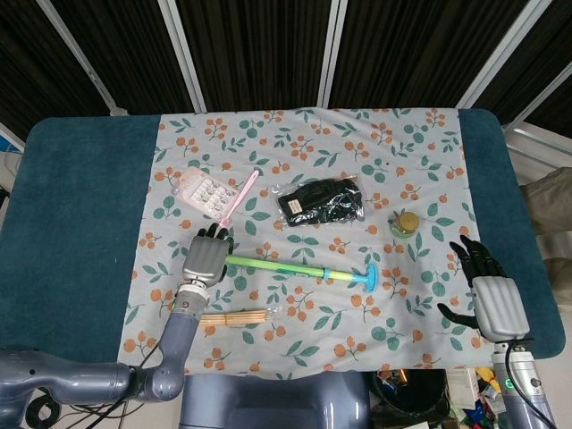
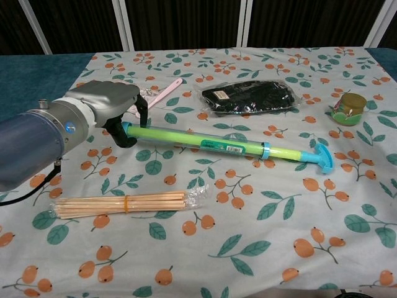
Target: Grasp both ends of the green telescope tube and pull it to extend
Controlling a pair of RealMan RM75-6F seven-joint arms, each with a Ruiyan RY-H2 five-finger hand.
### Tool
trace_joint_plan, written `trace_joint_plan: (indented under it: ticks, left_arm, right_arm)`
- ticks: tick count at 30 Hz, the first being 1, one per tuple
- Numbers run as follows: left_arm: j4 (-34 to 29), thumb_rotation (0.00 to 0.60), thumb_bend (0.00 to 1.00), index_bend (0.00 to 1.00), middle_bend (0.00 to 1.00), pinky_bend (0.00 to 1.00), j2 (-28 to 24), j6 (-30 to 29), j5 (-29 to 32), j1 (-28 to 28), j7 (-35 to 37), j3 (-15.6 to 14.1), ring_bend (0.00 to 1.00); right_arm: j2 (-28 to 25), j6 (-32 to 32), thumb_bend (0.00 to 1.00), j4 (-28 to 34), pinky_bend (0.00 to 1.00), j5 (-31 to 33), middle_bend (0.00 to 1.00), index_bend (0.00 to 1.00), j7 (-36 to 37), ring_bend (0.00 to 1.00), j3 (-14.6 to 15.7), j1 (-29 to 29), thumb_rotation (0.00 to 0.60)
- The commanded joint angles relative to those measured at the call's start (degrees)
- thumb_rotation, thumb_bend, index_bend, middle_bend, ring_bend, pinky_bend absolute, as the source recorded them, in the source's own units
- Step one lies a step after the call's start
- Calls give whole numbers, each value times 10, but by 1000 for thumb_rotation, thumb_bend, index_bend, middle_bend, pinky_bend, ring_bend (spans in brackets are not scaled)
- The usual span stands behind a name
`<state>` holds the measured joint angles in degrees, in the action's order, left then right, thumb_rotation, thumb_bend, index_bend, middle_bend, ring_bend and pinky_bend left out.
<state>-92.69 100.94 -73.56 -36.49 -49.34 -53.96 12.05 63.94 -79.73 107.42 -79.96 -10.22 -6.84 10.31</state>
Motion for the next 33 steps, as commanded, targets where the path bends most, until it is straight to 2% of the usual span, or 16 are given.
trace_joint_plan:
  ticks: [1, 4, 8, 14, 24, 33]
  left_arm:
    - [-25, 600, 422, 543, 228, 241, -13, -21, -5, 10, -6, -4, 100]
    - [-36, 600, 421, 544, 229, 246, -10, -46, -9, 21, -1, -6, 100]
    - [-48, 600, 421, 544, 229, 247, -4, -60, -14, 29, 7, -7, 101]
    - [-62, 600, 421, 544, 229, 251, -8, -67, -23, 36, 8, -7, 101]
    - [-62, 600, 421, 544, 229, 251, -16, -58, -22, 43, 17, -4, 101]
    - [-64, 600, 422, 545, 229, 251, -25, -48, -19, 48, 25, -2, 101]
  right_arm:
    - [1, 26, 102, 22, 161, 30, 1, 122, -11, 0, -15, 18, 600]
    - [11, 56, 140, 44, 162, 73, 22, 188, -26, 2, -34, 42, 600]
    - [31, 92, 151, 72, 162, 144, 44, 202, -27, 13, -59, 72, 600]
    - [72, 117, 181, 72, 162, 246, 77, 264, -104, 23, -84, 128, 600]
    - [148, 120, 197, 50, 162, 352, 78, 278, -180, 23, -96, 196, 600]
    - [232, 98, 207, -6, 162, 417, 78, 311, -227, 23, -94, 243, 600]
